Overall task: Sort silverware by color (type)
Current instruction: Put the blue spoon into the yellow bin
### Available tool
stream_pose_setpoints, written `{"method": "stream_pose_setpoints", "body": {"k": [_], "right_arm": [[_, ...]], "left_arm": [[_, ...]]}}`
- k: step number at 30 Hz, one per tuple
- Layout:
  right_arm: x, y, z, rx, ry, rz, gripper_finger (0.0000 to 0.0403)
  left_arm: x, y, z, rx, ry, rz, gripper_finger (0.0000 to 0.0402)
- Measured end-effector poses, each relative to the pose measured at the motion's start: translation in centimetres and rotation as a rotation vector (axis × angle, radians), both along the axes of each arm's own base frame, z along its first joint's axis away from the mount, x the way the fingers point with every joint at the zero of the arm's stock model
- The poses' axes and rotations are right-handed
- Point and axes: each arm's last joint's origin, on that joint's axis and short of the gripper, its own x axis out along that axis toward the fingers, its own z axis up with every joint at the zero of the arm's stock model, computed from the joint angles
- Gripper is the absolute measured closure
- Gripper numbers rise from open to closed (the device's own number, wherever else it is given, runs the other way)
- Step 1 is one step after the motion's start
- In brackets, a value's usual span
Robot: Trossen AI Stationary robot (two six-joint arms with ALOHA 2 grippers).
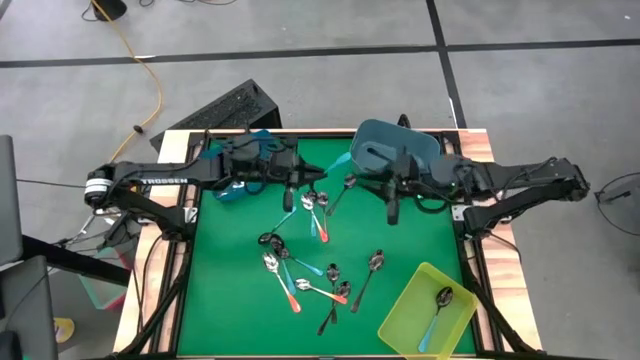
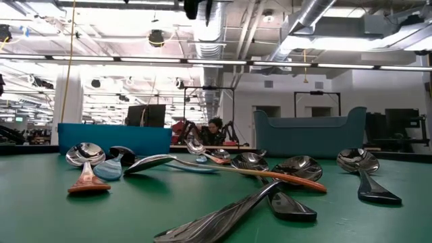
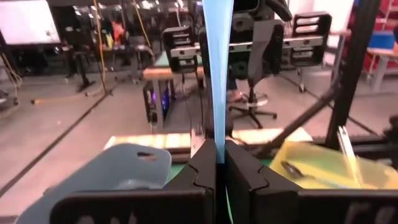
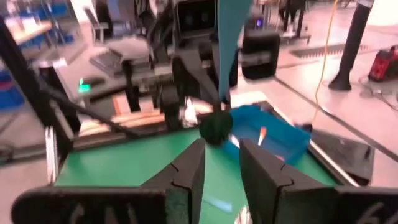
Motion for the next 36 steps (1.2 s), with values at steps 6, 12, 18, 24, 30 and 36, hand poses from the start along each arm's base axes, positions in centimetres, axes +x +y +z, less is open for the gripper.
{"method": "stream_pose_setpoints", "body": {"k": [6,12,18,24,30,36], "right_arm": [[1.7,-1.2,-0.3,0.034,-0.041,0.051,0.0231],[4.2,-1.9,-1.0,0.023,-0.102,0.046,0.0153],[5.4,-2.1,-1.2,-0.031,-0.144,0.026,0.0143],[5.4,-2.9,-0.2,-0.057,-0.237,-0.005,0.0143],[5.3,-3.7,0.5,-0.062,-0.305,-0.012,0.0161],[5.3,-4.2,0.4,-0.061,-0.306,0.006,0.0194]], "left_arm": [[0.6,0.0,0.4,-0.038,-0.095,-0.01,0.0401],[1.0,0.0,0.2,-0.037,-0.105,-0.015,0.0401],[1.0,-0.1,0.1,-0.038,-0.094,-0.025,0.0401],[1.0,-0.1,0.1,-0.037,-0.09,-0.026,0.0401],[1.0,-0.1,0.1,-0.027,-0.094,-0.015,0.0401],[1.8,0.1,-0.6,-0.036,-0.097,-0.02,0.0401]]}}
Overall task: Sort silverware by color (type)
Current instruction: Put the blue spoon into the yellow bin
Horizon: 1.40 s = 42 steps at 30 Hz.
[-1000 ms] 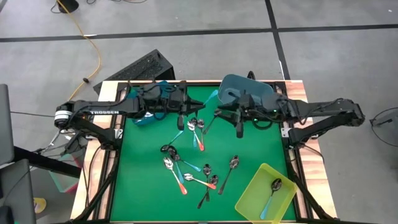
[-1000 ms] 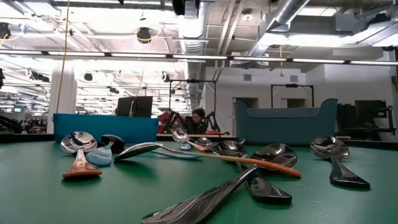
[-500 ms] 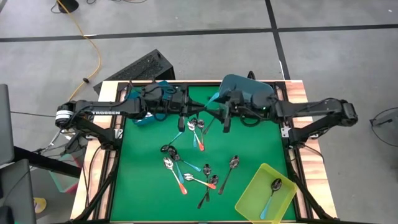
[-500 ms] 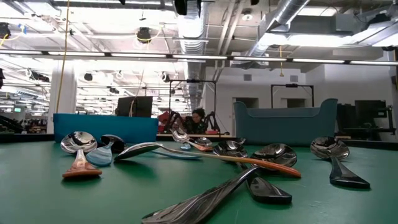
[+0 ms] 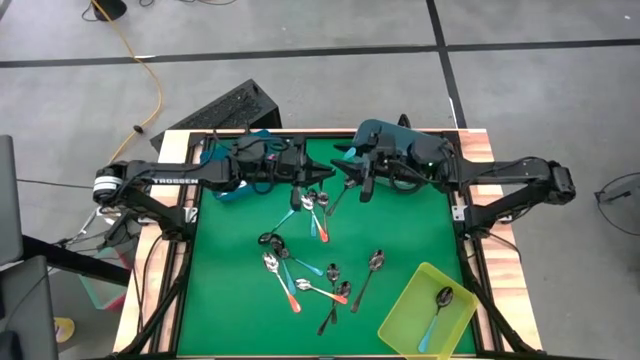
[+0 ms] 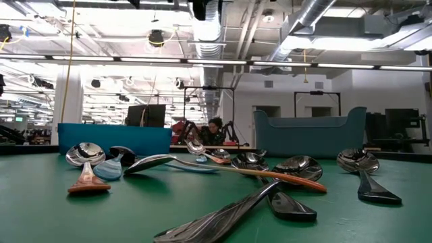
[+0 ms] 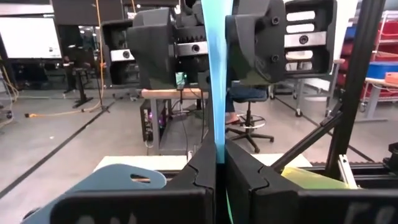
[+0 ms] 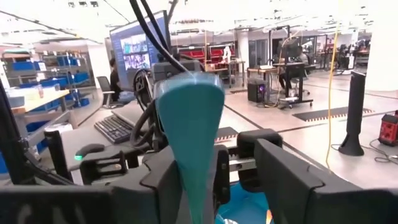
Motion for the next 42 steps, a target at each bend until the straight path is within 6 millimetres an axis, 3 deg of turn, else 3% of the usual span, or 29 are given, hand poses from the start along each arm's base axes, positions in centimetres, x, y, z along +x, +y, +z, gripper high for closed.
{"method": "stream_pose_setpoints", "body": {"k": [4,12,31,42], "right_arm": [[0.3,0.1,-0.3,0.005,0.018,0.003,0.023],[0.5,0.1,-0.7,0.0,0.048,0.011,0.038],[0.5,0.0,-0.7,0.007,0.049,-0.006,0.0379],[0.4,-0.6,-1.6,0.061,0.125,-0.111,0.0398]], "left_arm": [[0.4,0.1,-0.2,-0.01,-0.012,-0.004,0.0401],[0.4,0.1,-0.2,-0.005,-0.016,0.012,0.0401],[0.4,0.2,-0.3,-0.013,-0.009,0.026,0.0401],[0.3,0.5,-1.1,-0.106,0.079,0.123,0.0323]]}}
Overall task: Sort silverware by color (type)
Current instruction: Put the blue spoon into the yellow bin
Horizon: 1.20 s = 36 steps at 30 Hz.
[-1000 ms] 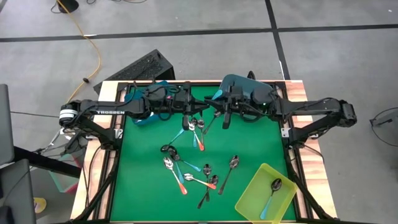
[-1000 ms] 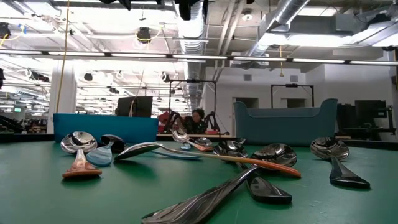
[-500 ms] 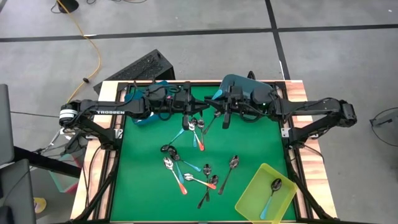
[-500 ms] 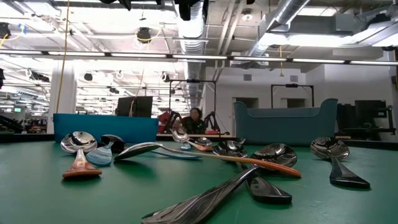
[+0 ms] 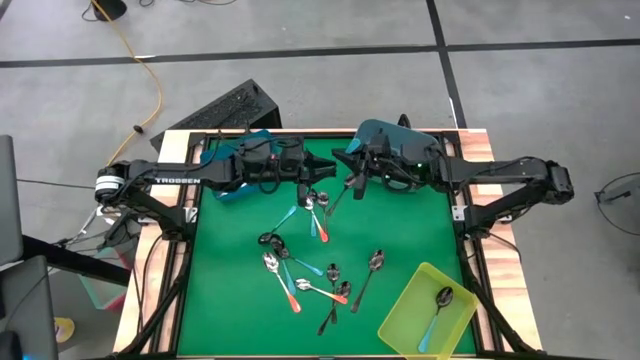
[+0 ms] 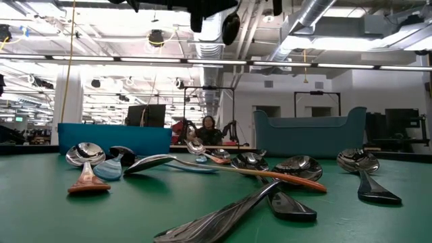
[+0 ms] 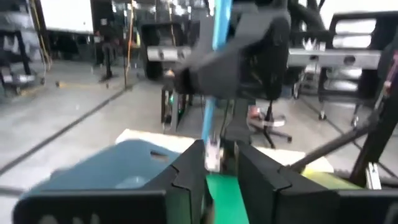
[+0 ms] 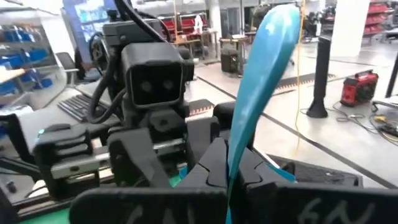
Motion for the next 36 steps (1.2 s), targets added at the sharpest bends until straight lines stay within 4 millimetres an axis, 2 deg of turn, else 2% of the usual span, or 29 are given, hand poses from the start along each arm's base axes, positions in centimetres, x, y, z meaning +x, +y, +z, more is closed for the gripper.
{"method": "stream_pose_setpoints", "body": {"k": [5,11,19,28,32,36], "right_arm": [[-0.3,-0.4,-0.3,0.003,0.043,-0.023,0.0398],[-1.0,-0.5,0.0,0.005,0.064,-0.029,0.0398],[-4.4,0.4,-0.4,0.025,0.277,-0.011,0.0398],[-9.0,3.5,-2.1,0.148,0.586,0.092,0.0398],[-9.6,5.8,-3.0,0.155,0.706,0.204,0.0398],[-9.3,8.5,-3.8,0.152,0.766,0.335,0.0398]], "left_arm": [[-0.1,0.1,-0.8,-0.015,0.08,0.033,0.0305],[-0.2,0.1,-1.5,-0.026,0.154,0.051,0.0303],[-0.8,0.0,-1.9,-0.028,0.241,0.039,0.0303],[-1.6,-0.1,-2.2,-0.033,0.327,0.046,0.0303],[-1.9,-0.2,-2.0,-0.049,0.33,0.048,0.0303],[-2.5,-0.3,-1.5,-0.052,0.322,0.043,0.0303]]}}
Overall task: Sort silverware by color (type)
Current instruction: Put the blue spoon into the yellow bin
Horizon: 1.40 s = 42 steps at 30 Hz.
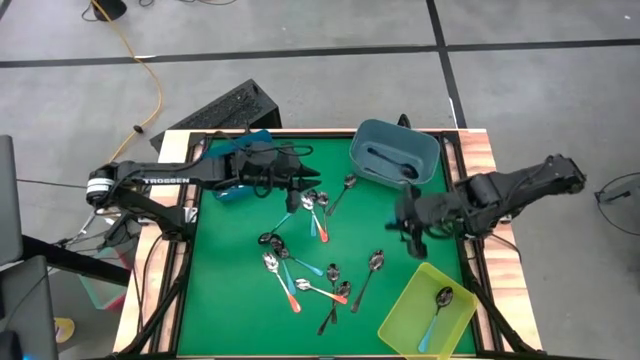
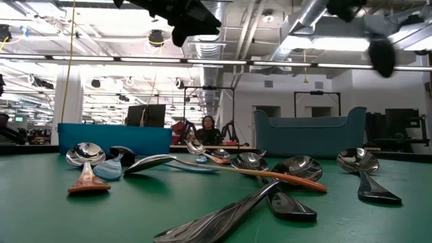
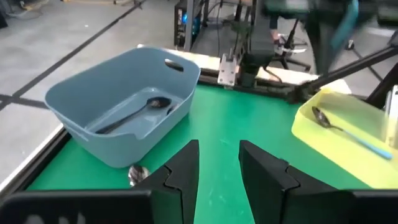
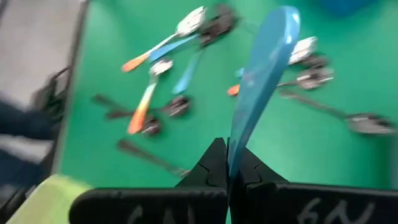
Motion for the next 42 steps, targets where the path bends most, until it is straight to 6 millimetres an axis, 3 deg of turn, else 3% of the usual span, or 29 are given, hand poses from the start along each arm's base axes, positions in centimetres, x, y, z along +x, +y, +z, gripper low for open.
{"method": "stream_pose_setpoints", "body": {"k": [8,18,42], "right_arm": [[0.4,4.9,-1.8,0.152,0.143,0.197,0.0398],[0.4,10.1,-5.0,0.224,0.384,0.398,0.0398],[1.9,18.0,-9.9,0.007,0.681,0.786,0.0398]], "left_arm": [[-1.7,-0.2,1.4,0.011,-0.011,0.026,0.0303],[-2.0,-0.3,0.7,-0.003,0.068,0.033,0.0303],[-2.3,-0.1,0.2,0.038,0.138,0.097,0.0303]]}}
